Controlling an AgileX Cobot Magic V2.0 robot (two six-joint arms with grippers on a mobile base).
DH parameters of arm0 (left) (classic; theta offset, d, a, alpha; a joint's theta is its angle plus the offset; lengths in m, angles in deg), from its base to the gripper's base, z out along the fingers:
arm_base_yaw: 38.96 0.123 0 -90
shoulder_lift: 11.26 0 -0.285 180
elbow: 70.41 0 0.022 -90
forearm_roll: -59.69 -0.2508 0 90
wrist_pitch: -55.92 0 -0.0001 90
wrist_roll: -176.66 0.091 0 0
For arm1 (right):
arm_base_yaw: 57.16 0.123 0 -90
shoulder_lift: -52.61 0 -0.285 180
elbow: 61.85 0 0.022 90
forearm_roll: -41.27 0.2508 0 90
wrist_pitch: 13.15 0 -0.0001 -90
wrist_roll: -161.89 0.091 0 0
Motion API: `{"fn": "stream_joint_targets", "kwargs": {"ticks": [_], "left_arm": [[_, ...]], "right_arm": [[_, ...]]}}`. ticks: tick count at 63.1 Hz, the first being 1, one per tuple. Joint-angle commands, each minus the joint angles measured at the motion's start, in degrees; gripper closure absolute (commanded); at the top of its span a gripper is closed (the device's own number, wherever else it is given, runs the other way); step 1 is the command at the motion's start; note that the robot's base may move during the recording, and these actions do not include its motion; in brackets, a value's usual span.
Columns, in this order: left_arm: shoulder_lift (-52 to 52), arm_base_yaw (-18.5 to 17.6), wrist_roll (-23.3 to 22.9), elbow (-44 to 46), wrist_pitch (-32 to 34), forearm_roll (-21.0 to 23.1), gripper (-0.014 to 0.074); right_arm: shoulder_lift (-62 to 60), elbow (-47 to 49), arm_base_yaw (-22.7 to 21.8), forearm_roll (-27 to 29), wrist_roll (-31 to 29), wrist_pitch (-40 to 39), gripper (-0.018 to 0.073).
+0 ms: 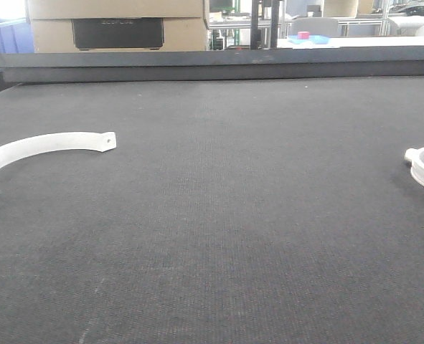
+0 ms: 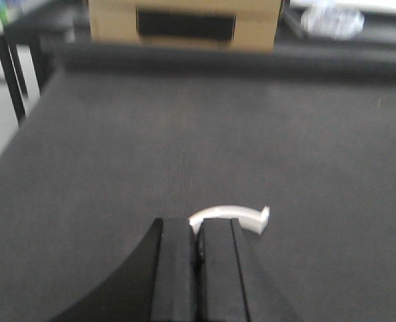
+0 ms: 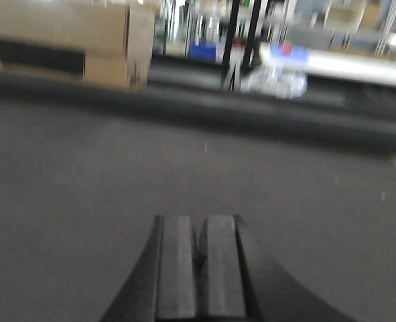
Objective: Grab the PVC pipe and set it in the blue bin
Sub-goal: 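Lower left and right grippers onto the ends of the white pipe arcs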
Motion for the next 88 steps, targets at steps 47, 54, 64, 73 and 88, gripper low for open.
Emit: {"fn": "stream_joint_targets", "kwargs": {"ticks": [47,54,64,73,88], "left_arm": [[33.31,0.21,0.00,5.49,-7.15,3.47,0.0707],[33.31,0.21,0.00,5.49,-7.53,3.70,0.0707],[33.31,0.21,0.00,5.49,-8.66,4.75,0.0707],[33.31,0.21,0.00,5.49,-8.91,4.77,0.0707],[33.31,0.21,0.00,5.49,-8.91,4.77,0.0707]], "right_arm": [[34.33,7.74,-0.18,7.48,-0.13,16.41,0.0710],[40.55,13.94,-0.18,7.21,2.65,20.00,0.0709],[50.62,24.45,-0.18,1.69,11.49,27.46,0.0709],[58.89,32.33,-0.18,-2.30,15.97,34.65,0.0711],[67.92,40.17,-0.18,-2.30,17.54,40.33,0.0638]]}}
